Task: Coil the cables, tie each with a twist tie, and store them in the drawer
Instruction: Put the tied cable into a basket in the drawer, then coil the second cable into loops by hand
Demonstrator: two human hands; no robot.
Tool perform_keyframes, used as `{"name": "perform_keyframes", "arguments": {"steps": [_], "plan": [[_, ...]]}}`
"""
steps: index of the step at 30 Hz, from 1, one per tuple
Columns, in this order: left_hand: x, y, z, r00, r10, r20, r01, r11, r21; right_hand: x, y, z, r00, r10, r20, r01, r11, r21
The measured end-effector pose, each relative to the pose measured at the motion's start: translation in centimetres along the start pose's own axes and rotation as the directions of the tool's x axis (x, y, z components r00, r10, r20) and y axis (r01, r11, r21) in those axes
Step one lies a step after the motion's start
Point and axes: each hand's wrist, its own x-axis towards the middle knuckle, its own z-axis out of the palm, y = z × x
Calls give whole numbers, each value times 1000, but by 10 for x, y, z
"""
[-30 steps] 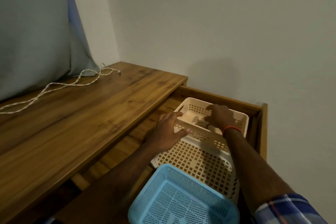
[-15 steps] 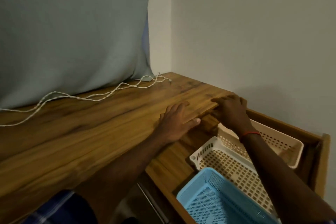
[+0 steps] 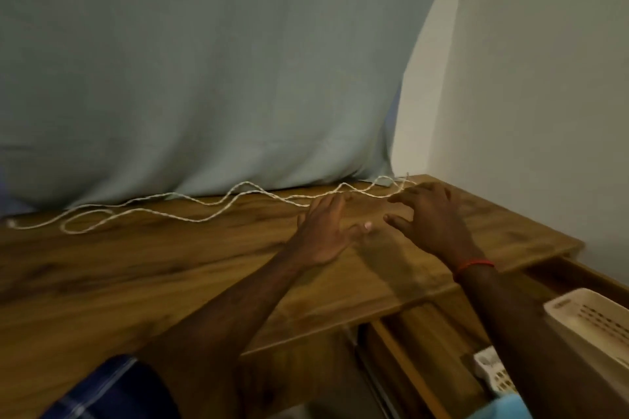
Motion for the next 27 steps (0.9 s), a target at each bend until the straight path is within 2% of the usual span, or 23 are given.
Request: {"name": "perform_keyframes", "arguments": {"steps": [7, 17, 27], "plan": [[-21, -83, -71, 979, -98, -181, 102, 995, 11, 52, -108, 35, 983, -185, 8, 183, 978, 97], [-71, -193, -137, 917, -276, -289, 306, 950, 65, 91, -257, 85, 937, -346, -38, 340, 886, 315], [-100, -295, -172, 817, -430, -383, 501, 859, 104, 101, -333, 161, 890, -436, 135, 357, 849, 389]]}}
